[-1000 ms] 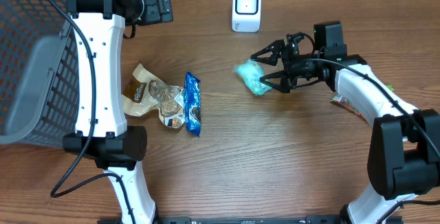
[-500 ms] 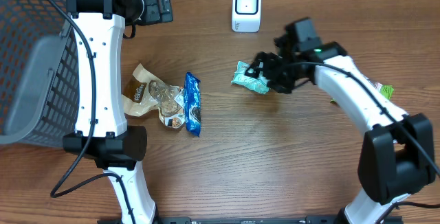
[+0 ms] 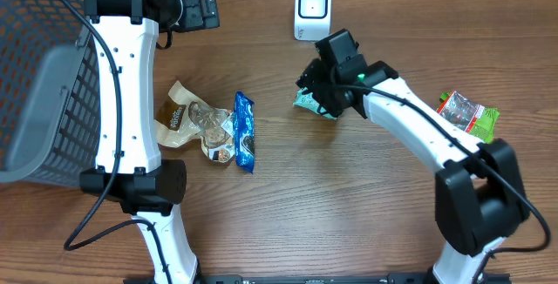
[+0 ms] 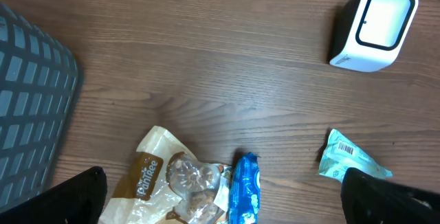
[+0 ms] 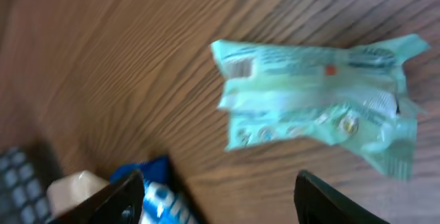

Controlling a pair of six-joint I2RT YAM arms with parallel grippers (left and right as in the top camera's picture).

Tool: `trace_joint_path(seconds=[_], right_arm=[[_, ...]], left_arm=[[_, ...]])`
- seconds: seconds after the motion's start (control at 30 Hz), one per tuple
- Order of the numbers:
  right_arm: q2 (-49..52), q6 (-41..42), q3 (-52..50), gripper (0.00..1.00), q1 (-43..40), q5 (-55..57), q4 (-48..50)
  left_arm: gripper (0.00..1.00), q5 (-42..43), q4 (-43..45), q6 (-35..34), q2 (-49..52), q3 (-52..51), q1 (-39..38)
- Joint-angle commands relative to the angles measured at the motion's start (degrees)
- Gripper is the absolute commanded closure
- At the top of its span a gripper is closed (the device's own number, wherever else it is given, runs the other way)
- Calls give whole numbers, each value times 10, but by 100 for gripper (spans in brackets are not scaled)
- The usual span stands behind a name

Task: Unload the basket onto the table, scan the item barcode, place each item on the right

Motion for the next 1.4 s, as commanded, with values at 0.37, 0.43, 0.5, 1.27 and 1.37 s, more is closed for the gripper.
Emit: trace_joint_path(seconds=[0.37, 0.43, 0.5, 1.27, 1.37], right_arm=[[104, 67, -9, 27, 20, 72, 46], [105, 59, -11, 30, 20, 93, 45], [105, 42, -14, 34, 20, 116, 39], [67, -367, 60, 31, -32, 18, -140], [37, -327, 64, 30, -61, -77, -142]], left_arm=[[0, -3, -1, 1, 0, 6, 0], [0, -3, -1, 1, 0, 6, 0], [0, -3, -1, 1, 0, 6, 0], [0, -3, -1, 1, 0, 6, 0], [0, -3, -1, 1, 0, 6, 0]])
